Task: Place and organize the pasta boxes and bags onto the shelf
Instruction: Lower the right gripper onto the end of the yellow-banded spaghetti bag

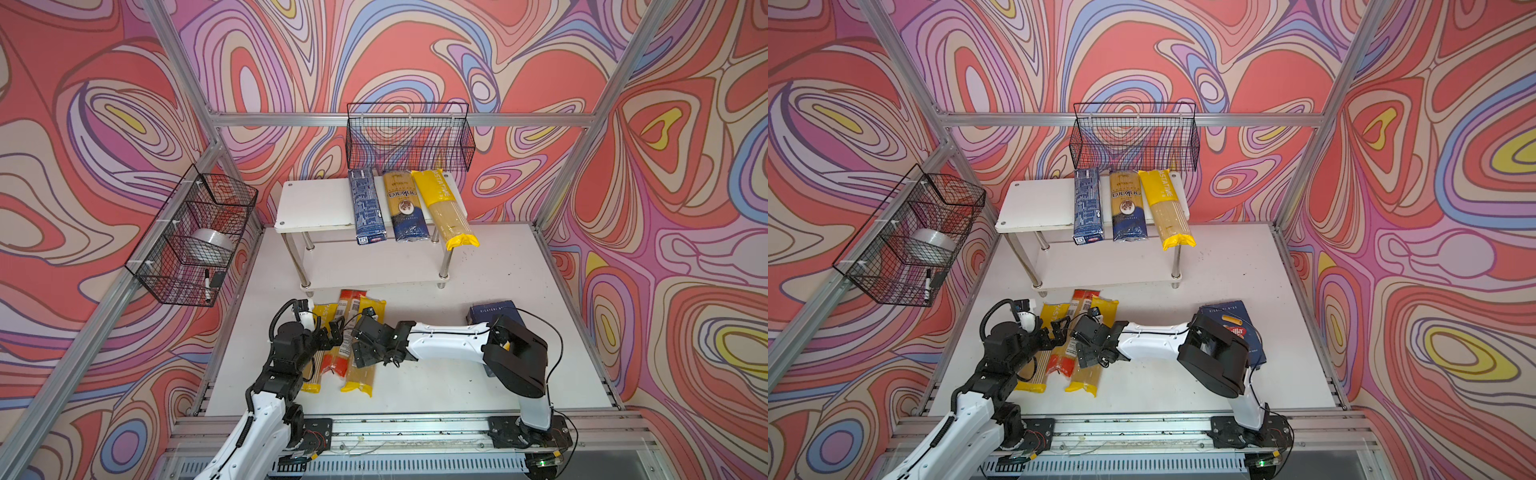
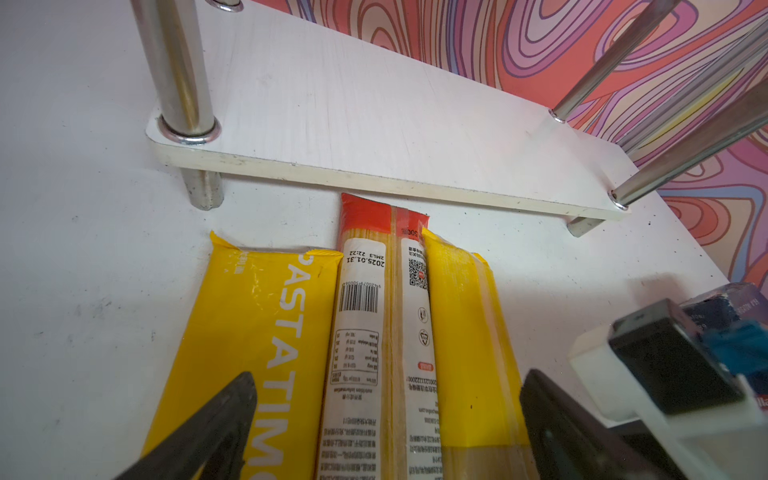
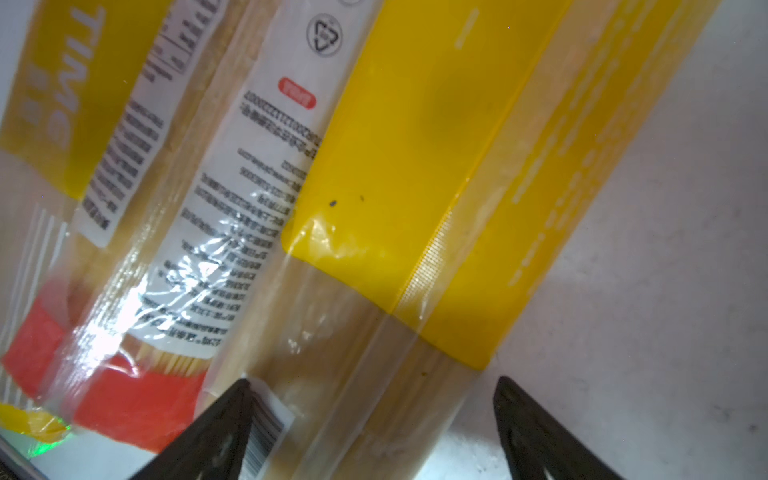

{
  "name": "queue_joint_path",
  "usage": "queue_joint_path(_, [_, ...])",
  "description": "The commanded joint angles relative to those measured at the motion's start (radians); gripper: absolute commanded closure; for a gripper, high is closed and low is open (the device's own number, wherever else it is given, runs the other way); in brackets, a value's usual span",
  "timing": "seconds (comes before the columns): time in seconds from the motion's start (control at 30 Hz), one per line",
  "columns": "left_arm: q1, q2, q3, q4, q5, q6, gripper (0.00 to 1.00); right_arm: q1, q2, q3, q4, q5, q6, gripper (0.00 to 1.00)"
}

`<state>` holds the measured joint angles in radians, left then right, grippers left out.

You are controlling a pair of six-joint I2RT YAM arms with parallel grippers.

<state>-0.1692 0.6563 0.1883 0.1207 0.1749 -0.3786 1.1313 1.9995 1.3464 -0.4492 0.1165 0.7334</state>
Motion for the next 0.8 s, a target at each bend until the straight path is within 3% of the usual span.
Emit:
queue_joint_path(0.0, [0.007,-0.006,0.011,0.019,-0.007,-0.013,0.00,-0.002,0.035,0.016,-0.105,0.036,-0.012,0.06])
queue_joint_path(0.43, [0.007,-0.017,0.008,0.018,-0.005,-0.011,0.00,-0.033,-0.174,-0.218,-0.106,0.049,0.009,0.06])
queue_joint_path(0.63, [0.007,-0.019,0.007,0.020,0.015,-0.005,0.00,-0.033,-0.348,-0.303,-0.029,0.018,-0.099,0.05])
queue_joint_path(0.77, [0.007,-0.012,0.012,0.024,0.050,0.007,0.00,-0.031,-0.378,-0.277,-0.092,0.091,-0.118,0.05])
